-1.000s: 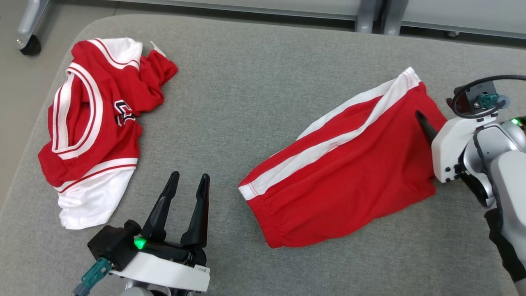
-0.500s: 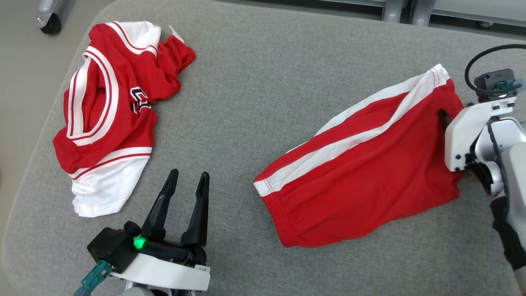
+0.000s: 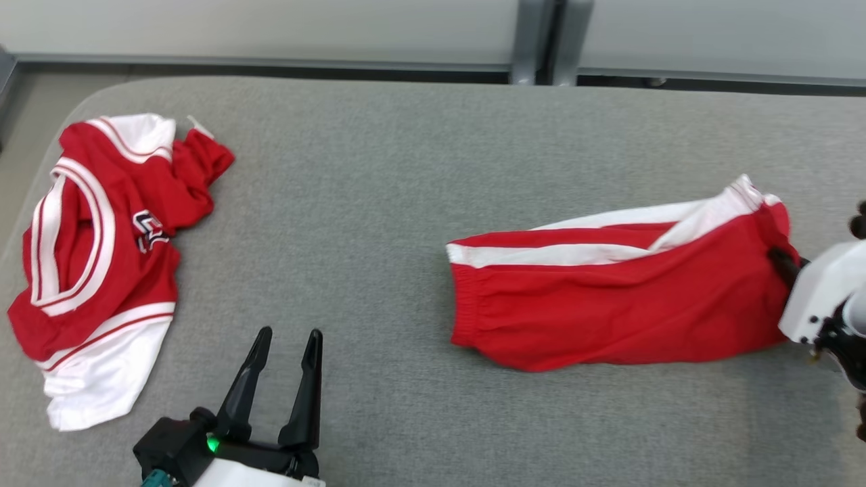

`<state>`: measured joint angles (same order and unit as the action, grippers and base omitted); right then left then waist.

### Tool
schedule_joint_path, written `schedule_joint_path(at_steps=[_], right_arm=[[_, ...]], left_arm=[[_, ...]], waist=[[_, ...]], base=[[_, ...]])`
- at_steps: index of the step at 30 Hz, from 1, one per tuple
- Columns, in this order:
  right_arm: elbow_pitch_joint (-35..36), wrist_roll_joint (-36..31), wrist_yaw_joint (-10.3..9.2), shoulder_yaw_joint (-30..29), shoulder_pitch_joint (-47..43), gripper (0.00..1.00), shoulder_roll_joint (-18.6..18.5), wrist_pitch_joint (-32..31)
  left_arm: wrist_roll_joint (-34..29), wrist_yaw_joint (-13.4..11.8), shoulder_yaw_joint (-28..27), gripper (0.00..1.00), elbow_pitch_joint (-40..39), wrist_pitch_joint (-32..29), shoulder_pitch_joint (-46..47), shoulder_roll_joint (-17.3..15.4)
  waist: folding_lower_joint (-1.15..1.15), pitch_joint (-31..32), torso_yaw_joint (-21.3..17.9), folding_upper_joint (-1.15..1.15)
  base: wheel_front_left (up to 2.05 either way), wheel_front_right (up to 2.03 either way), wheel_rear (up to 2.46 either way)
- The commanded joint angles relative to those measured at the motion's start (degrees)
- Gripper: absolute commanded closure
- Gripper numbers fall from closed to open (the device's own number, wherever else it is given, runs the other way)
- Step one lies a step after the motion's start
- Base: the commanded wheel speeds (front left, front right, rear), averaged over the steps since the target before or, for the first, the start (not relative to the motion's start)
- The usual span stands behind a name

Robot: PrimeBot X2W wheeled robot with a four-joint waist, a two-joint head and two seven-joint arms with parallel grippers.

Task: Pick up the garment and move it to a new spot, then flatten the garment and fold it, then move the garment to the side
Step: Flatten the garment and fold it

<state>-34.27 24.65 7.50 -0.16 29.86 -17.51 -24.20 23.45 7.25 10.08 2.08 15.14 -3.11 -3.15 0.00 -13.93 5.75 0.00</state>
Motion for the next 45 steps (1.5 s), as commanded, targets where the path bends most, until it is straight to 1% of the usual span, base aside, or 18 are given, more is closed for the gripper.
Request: schedule_joint_path(at_steps=[1, 4, 8, 11, 12, 13, 14, 16, 19, 22, 24, 26, 29, 33, 35, 43, 45], right_arm=[[0.21, 0.64, -0.02, -1.31, -1.3, 1.0, -0.45, -0.28], [-0.24, 0.34, -0.03, -5.58, -2.74, 1.0, -1.74, -0.01], [-0.65, -1.31, -0.02, -10.65, -2.39, 1.0, -2.73, -0.56], [2.09, -1.32, -0.02, -13.97, -1.77, 1.0, -3.38, -1.4], [3.6, -0.83, -0.02, -14.47, -1.94, 1.0, -3.24, -1.78], [3.6, -0.83, -0.02, -14.47, -1.94, 1.0, -3.24, -1.78], [5.66, -0.03, -0.02, -14.78, -2.33, 1.0, -2.62, -2.36], [10.65, 1.4, -0.02, -13.35, -4.22, 1.0, -1.55, -4.23], [20.15, 2.93, -0.02, -9.56, -7.6, 1.0, 0.92, -7.21], [28.43, 3.76, -0.02, -5.01, -10.92, 1.0, 4.79, -9.75], [32.08, 3.83, -0.02, -2.2, -12.37, 1.0, 7.82, -10.56], [34.0, 3.16, -0.02, 0.68, -13.31, 1.0, 10.38, -10.85], [33.96, 2.55, -0.02, 3.78, -14.16, 1.0, 12.77, -10.11], [30.63, 1.49, -0.01, 5.29, -14.5, 1.0, 14.25, -7.82], [27.44, 0.95, -0.02, 5.2, -14.26, 1.0, 14.38, -5.84], [19.66, 4.42, -0.01, 8.3, -11.66, 1.0, 14.48, 0.07], [19.02, 4.04, -0.01, 10.24, -11.02, 0.54, 14.5, 1.45]], left_arm=[[-0.33, 0.29, -0.47, 0.0, 0.23, 0.0, -0.99, -0.41], [-0.82, 0.35, -0.57, 0.0, 0.46, 0.0, -1.87, -0.58], [-0.57, 0.39, 0.52, 0.0, 0.75, 0.0, -2.29, -0.47], [0.02, 0.4, 1.51, 0.0, 0.83, 0.0, -2.43, -0.38], [0.25, 0.41, 1.74, 0.0, 0.84, 0.0, -2.58, -0.37], [0.25, 0.41, 1.74, 0.0, 0.84, 0.0, -2.58, -0.37], [0.42, 0.39, 1.77, 0.0, 0.89, 0.0, -2.82, -0.35], [0.48, 0.27, 1.62, 0.0, 0.8, 0.0, -3.27, -0.28], [0.6, 0.27, 1.35, 0.0, 0.57, 0.0, -3.57, -0.23], [0.45, 0.28, 1.27, 0.0, 0.46, 0.0, -3.57, -0.2], [0.2, 0.28, 1.54, 0.0, 0.45, 0.0, -3.22, -0.2], [-0.06, 0.28, 1.86, 0.0, 0.63, 0.0, -2.93, -0.31], [-0.18, 0.28, 2.34, 0.0, 0.81, 0.0, -2.34, -0.34], [0.05, 0.28, 2.88, 0.0, 1.35, 0.0, -2.08, -0.36], [0.39, 0.28, 3.05, 0.0, 1.63, 0.0, -1.94, -0.26], [0.61, 0.29, 3.34, 0.0, 2.05, 0.0, -2.05, -0.16], [0.54, 0.29, 3.31, 0.0, 2.14, 0.0, -2.3, -0.13]], waist=[[0.0, 2.41, -2.58, 0.0], [0.0, 3.16, -3.26, 0.0], [0.0, 3.84, -3.08, 0.0], [0.0, 4.29, -2.26, 0.0], [0.0, 4.45, -1.98, 0.0], [0.0, 4.45, -1.98, 0.0], [0.0, 4.58, -1.79, 0.0], [0.0, 4.74, -1.53, 0.0], [0.0, 4.92, -1.45, 0.0], [0.0, 4.96, -1.56, 0.0], [0.0, 4.89, -1.66, 0.0], [0.0, 4.82, -1.68, 0.0], [0.0, 4.59, -1.49, 0.0], [0.0, 4.45, -0.71, 0.0], [0.0, 4.47, -0.11, 0.0], [0.0, 4.89, 0.52, 0.0], [0.0, 5.23, 0.44, 0.0]], base=[[0.0, 0.0, 0.0], [0.0, 0.0, 0.0], [0.0, 0.0, 0.0], [0.0, 0.0, 0.0], [0.0, 0.0, 0.0], [0.0, 0.0, 0.0], [0.0, 0.0, 0.0], [0.0, 0.0, 0.0], [0.0, 0.0, 0.0], [0.0, 0.0, 0.0], [0.0, 0.0, 0.0], [0.0, 0.0, 0.0], [0.0, 0.0, 0.0], [0.0, 0.0, 0.0], [0.0, 0.0, 0.0], [0.0, 0.0, 0.0], [0.0, 0.0, 0.0]])
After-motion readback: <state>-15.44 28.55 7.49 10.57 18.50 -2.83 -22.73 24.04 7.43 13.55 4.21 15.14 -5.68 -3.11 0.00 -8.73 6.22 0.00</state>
